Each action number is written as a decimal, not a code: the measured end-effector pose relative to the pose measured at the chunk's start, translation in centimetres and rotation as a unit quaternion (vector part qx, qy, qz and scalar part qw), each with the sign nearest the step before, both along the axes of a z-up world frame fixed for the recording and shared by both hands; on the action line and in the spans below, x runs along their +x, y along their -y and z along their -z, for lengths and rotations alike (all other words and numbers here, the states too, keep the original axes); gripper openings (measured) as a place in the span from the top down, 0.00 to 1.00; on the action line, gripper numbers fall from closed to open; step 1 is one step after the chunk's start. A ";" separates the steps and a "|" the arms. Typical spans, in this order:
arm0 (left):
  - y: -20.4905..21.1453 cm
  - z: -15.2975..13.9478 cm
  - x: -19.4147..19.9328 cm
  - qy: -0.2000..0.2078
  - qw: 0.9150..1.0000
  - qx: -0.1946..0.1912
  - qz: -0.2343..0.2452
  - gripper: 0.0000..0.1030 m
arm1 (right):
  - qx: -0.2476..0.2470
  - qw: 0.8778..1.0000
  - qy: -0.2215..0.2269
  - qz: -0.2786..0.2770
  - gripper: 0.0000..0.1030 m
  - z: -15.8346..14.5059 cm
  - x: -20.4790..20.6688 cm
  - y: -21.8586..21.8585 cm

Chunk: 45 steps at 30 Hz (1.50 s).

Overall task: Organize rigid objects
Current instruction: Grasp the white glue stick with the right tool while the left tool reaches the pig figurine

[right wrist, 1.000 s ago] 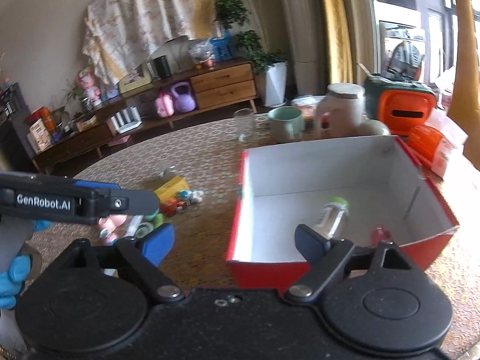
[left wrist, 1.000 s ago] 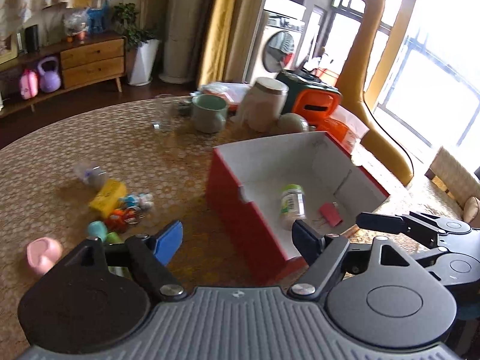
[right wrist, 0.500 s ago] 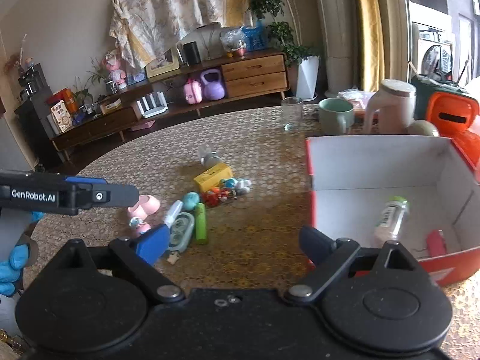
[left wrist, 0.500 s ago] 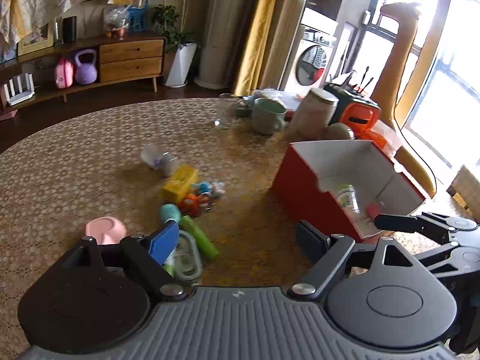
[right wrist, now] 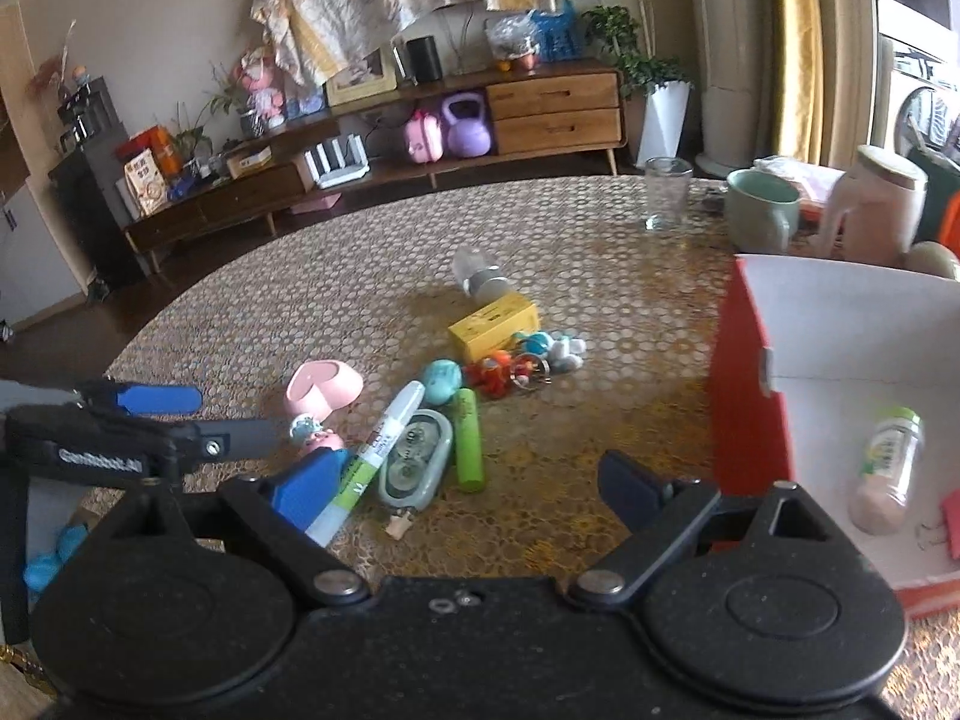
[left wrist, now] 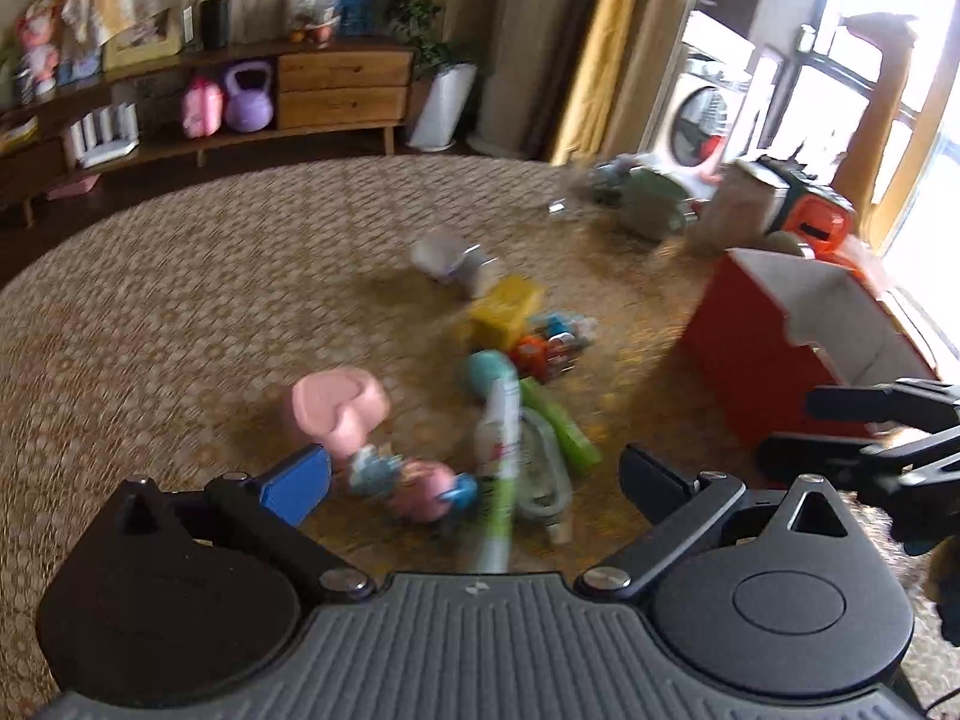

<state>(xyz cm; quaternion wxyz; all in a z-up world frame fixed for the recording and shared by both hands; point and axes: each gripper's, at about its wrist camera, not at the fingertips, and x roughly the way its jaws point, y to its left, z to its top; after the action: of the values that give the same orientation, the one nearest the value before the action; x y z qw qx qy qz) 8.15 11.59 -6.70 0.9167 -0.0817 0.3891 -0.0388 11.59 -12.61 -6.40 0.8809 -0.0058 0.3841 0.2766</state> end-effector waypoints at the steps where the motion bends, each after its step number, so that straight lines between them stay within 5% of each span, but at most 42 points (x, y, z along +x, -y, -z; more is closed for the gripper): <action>1: -0.6 0.7 0.2 -0.007 1.000 -0.006 -0.008 0.00 | -0.002 1.000 -0.003 -0.001 0.10 0.1 0.2 -0.4; 6: -2.6 3.4 0.8 -0.018 0.999 -0.026 -0.022 0.00 | -0.020 1.000 -0.013 -0.009 0.10 1.2 1.4 -2.9; 18: -2.0 6.8 2.0 -0.004 1.000 0.013 0.000 0.00 | -0.055 0.998 -0.040 -0.013 0.17 4.0 4.3 -8.1; 30: -1.4 7.7 2.4 0.026 0.999 0.029 0.011 0.03 | -0.072 0.995 -0.065 -0.007 0.38 6.3 5.8 -11.2; 36: -1.1 7.4 2.3 0.046 0.998 0.020 0.028 0.22 | -0.082 0.994 -0.066 -0.005 0.56 6.7 5.9 -12.2; 41: -1.3 7.4 2.3 0.050 0.998 0.019 0.028 0.27 | -0.082 0.994 -0.065 -0.010 0.73 6.8 5.9 -12.6; 45: -1.7 7.4 2.3 0.045 0.998 0.021 0.023 0.38 | -0.085 0.994 -0.061 -0.018 0.77 6.8 5.6 -13.0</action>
<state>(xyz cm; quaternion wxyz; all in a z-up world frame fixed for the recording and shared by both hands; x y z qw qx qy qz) 10.48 13.31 -14.11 0.9339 -0.0514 0.3496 -0.0552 17.15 0.34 -13.20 0.8469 -0.0705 0.4590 0.2589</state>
